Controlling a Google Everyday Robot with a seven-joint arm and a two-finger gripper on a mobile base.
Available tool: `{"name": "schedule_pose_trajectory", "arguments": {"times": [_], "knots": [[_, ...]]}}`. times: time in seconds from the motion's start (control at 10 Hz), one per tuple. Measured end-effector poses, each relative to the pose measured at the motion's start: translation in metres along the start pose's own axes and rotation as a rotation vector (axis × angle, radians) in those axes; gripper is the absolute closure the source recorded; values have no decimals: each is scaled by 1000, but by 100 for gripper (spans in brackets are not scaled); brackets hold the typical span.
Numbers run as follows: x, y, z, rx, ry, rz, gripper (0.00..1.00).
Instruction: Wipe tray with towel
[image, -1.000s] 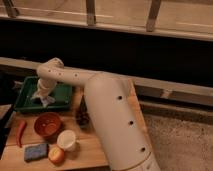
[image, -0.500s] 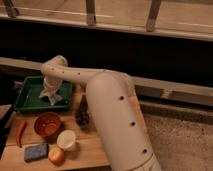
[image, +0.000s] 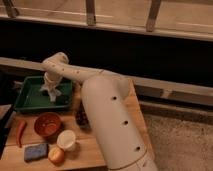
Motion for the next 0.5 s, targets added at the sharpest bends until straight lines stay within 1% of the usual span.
{"name": "schedule_pose_trajectory", "arguments": {"times": [0.1,0.2,0.3,0.4,0.5], "knots": [[-7,9,3,-15,-6,-18,100],[-15,29,7,-42,-13,-56,100],[-17,49,7,-63,-16,-90,100],[-13,65,6,-71,-9,-110,100],[-6,77,3,-71,1,-115,100]]}}
